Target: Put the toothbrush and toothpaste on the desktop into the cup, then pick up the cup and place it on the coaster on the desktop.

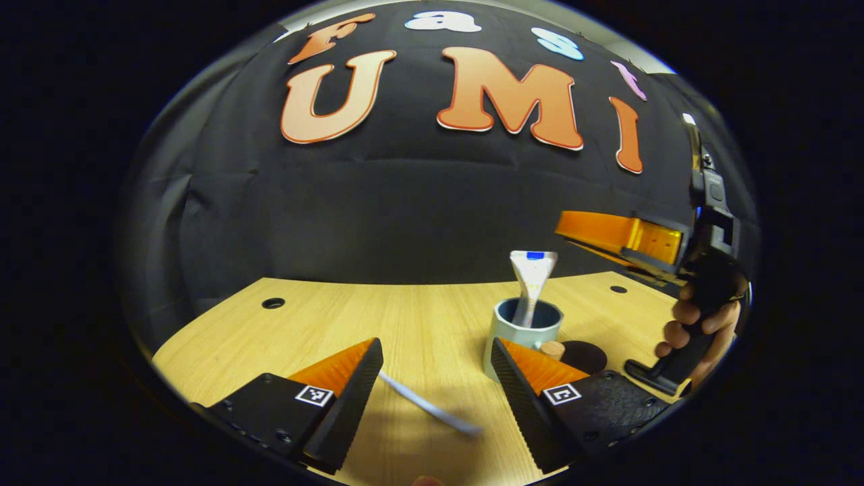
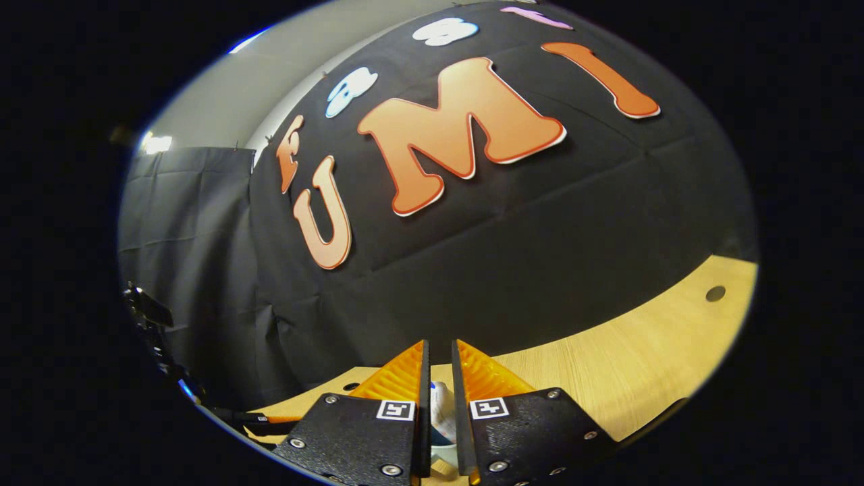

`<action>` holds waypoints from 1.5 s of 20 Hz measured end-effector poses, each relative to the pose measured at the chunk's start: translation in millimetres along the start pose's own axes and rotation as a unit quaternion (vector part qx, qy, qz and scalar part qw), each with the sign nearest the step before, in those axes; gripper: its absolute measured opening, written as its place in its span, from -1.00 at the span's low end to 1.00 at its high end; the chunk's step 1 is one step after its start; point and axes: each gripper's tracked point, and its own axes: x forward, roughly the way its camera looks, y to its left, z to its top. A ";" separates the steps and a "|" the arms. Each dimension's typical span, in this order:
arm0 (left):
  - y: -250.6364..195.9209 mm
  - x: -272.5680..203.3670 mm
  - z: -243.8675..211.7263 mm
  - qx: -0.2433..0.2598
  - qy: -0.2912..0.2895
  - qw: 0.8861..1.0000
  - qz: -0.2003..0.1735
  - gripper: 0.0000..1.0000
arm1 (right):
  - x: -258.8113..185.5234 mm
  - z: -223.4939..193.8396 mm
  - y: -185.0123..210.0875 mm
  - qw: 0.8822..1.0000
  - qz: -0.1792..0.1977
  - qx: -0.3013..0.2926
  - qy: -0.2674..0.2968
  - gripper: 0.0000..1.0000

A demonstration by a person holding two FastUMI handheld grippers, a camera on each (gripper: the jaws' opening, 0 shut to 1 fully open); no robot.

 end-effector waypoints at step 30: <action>205.3 -208.5 -16.9 -0.076 -0.002 0.991 0.114 0.94 | -26.9 -219.1 170.5 0.824 0.186 -0.186 0.502 0.25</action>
